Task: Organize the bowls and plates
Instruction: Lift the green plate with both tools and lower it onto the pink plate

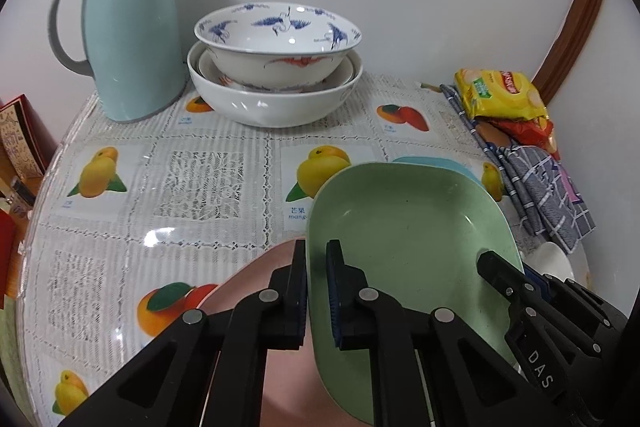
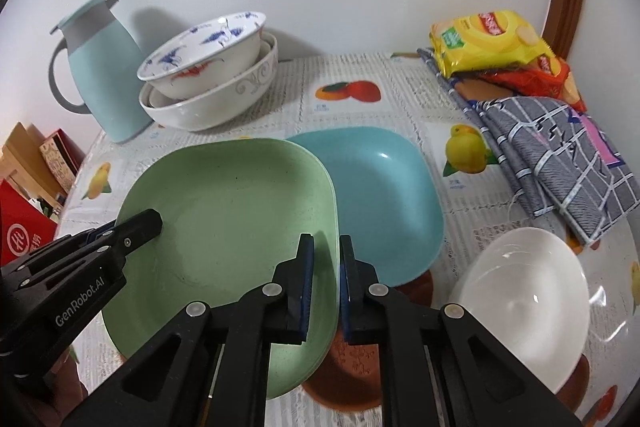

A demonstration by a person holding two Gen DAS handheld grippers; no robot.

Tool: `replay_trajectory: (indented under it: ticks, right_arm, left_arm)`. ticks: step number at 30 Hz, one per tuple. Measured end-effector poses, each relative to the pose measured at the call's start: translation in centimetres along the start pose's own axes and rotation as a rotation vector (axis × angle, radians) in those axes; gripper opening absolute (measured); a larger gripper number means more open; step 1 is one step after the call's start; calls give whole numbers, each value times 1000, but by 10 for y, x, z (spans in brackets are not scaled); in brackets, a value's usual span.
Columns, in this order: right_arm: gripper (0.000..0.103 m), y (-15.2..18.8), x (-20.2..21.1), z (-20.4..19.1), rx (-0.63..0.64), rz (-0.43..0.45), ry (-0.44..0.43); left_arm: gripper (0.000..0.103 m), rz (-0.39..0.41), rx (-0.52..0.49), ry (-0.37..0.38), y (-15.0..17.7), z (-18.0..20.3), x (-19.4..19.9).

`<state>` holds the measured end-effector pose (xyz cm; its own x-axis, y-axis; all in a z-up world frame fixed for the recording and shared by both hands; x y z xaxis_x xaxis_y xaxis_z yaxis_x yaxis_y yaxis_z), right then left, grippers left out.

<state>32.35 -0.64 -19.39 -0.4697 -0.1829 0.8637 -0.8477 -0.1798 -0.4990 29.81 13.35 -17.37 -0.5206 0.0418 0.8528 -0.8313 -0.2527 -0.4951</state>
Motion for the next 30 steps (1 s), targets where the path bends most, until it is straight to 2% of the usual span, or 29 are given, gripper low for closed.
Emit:
replay_trajectory:
  ticks: [4, 13, 20, 30]
  right_arm:
    - [10, 5, 19, 1, -11, 23, -10]
    - [7, 38, 57, -5, -12, 53, -38]
    - [7, 68, 74, -17, 6, 60, -42]
    - [6, 92, 97, -31, 31, 74, -56]
  left_arm:
    - [9, 21, 2, 2, 9, 3, 20]
    - [9, 39, 37, 14, 50, -7, 55]
    - [9, 50, 68, 4, 80, -21, 74]
    - [9, 77, 110, 16, 103, -31, 97]
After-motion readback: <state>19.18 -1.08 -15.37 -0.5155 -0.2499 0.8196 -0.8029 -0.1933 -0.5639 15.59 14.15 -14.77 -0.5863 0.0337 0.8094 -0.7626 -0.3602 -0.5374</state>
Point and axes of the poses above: each gripper's, at about its wrist camera, not at the fingertips, and x roughly against the way its jaws point, z to its right, y to its underside, the point moved 7 cm from there along -x, roughly the way its jaws point, and after that the axes turned 5 degrees about -z, right-handed, at the moved point
